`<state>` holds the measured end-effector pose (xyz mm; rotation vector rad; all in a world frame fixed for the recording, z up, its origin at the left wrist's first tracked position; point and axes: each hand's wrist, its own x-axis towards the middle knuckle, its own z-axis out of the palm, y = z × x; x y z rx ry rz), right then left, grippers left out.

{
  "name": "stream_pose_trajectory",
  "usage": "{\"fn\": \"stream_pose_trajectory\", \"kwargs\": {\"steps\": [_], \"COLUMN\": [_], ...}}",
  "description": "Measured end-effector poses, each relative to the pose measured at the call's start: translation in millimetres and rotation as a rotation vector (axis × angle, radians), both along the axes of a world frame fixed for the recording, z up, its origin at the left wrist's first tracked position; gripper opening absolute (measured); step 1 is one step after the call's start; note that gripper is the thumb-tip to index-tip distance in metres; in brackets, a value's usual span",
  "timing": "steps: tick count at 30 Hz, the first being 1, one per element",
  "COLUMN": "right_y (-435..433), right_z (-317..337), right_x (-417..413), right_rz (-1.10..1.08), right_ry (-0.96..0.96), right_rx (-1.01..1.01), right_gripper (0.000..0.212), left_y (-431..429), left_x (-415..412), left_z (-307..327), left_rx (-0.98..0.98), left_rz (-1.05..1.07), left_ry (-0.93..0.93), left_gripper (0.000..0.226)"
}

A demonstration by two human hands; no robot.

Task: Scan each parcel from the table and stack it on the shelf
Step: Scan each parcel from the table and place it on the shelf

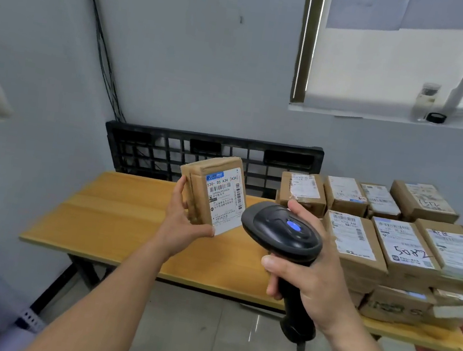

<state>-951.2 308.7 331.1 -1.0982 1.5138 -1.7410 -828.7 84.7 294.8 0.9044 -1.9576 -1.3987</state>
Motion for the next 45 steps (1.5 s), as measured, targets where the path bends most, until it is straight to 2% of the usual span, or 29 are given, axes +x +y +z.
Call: {"fn": "stream_pose_trajectory", "kwargs": {"steps": [8, 18, 22, 28, 32, 38, 45], "right_y": [-54, -151, -191, -241, -270, -307, -343], "right_z": [12, 20, 27, 38, 43, 45, 47], "right_x": [45, 142, 186, 246, 283, 331, 367], "right_rz": [0.047, 0.232, 0.343, 0.48, 0.548, 0.602, 0.598], "right_ry": [0.041, 0.1, 0.084, 0.085, 0.101, 0.096, 0.045], "right_rx": [-0.021, -0.042, -0.061, -0.049, -0.062, -0.054, -0.045], "right_gripper": [0.089, 0.09, 0.09, 0.092, 0.092, 0.089, 0.09], "left_y": [-38, -86, -105, -125, -141, -179, -233], "left_x": [65, 208, 269, 345, 393, 455, 508], "left_z": [12, 42, 55, 82, 104, 140, 180], "left_rx": [-0.028, -0.107, -0.104, -0.163, -0.196, -0.254, -0.27], "left_rz": [0.075, 0.392, 0.513, 0.663, 0.732, 0.869, 0.957], "left_ry": [0.032, 0.111, 0.166, 0.198, 0.211, 0.231, 0.182], "left_gripper": [0.123, 0.101, 0.104, 0.095, 0.096, 0.084, 0.085]}}
